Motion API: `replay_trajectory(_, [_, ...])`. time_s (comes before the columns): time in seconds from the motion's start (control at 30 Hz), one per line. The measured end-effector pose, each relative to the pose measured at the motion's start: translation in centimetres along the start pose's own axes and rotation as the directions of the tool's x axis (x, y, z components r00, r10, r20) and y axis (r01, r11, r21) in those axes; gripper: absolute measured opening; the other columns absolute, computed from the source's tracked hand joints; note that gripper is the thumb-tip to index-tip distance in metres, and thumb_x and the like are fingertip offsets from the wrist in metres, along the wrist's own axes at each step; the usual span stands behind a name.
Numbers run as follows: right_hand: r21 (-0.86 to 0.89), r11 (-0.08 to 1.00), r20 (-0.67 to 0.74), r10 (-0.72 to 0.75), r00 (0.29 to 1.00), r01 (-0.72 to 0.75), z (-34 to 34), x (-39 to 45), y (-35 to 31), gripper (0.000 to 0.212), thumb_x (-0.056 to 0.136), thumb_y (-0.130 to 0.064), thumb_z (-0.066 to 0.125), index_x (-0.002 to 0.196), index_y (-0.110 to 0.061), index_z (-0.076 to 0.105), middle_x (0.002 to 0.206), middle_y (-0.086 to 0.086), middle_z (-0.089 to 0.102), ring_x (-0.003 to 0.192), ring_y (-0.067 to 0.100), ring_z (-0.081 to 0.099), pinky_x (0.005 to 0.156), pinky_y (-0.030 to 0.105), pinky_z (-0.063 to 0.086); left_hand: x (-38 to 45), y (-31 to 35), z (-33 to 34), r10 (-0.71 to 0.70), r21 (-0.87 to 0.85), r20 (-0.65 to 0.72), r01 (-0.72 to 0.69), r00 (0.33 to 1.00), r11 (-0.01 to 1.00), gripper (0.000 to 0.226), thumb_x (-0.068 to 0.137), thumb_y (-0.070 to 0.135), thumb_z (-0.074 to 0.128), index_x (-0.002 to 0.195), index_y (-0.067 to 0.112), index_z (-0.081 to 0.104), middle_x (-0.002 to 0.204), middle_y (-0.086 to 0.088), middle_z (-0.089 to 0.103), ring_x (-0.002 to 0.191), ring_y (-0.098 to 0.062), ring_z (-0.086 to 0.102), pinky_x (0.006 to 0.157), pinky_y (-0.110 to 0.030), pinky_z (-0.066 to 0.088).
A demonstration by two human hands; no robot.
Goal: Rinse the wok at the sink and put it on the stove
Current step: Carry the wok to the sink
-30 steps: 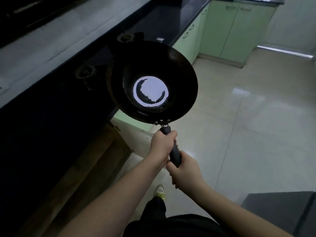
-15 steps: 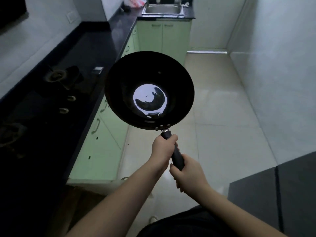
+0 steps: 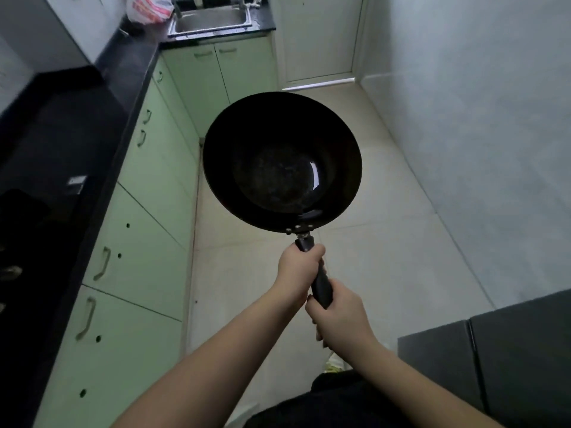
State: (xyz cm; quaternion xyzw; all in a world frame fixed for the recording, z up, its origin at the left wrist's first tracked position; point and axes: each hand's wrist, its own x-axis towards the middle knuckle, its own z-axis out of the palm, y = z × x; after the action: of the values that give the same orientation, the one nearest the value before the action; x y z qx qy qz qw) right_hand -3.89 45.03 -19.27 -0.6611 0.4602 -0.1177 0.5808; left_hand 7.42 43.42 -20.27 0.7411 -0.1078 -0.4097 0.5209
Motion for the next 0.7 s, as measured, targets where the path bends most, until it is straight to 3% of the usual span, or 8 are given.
replay_trajectory(0.3, [0.022,1.0,0.084,0.009,0.996,-0.011,-1.1,7.7,-3.3,0.01,0.085,-0.012,0.058,0.083,-0.007,0.049,0.062,0.011,0.055,0.04,0.015,0.056,0.039,0.03,0.045,6.5,4.7,0.7,-0.018,0.002,-0.065,0.019,0.998,1.0,0.012,0.083,0.009,0.058,0.073,0.01,0.053,0.063,-0.005,0.056,0.057,-0.019,0.054,0.059,-0.029,0.045])
replay_trajectory(0.53, [-0.039,0.999,0.167,-0.009,0.986,0.015,2.1,15.2,-6.9,0.01,0.084,-0.017,0.059,0.084,-0.009,0.053,0.063,0.01,0.054,0.049,0.02,0.052,0.045,0.033,0.043,14.0,6.8,-3.5,-0.044,-0.1,-0.134,0.03,0.99,0.994,0.012,0.082,0.007,0.057,0.07,0.008,0.053,0.062,-0.009,0.057,0.058,-0.023,0.054,0.06,-0.031,0.045])
replay_trajectory(0.7, [-0.146,0.987,0.233,-0.026,0.972,0.061,6.4,21.9,-10.5,0.007,0.085,-0.016,0.057,0.085,-0.01,0.053,0.065,0.008,0.057,0.041,0.014,0.056,0.038,0.029,0.044,21.0,8.4,-8.2,-0.056,-0.213,-0.17,0.019,0.984,0.977,0.015,0.083,0.004,0.056,0.07,0.008,0.052,0.06,-0.008,0.055,0.056,-0.023,0.052,0.061,-0.032,0.044])
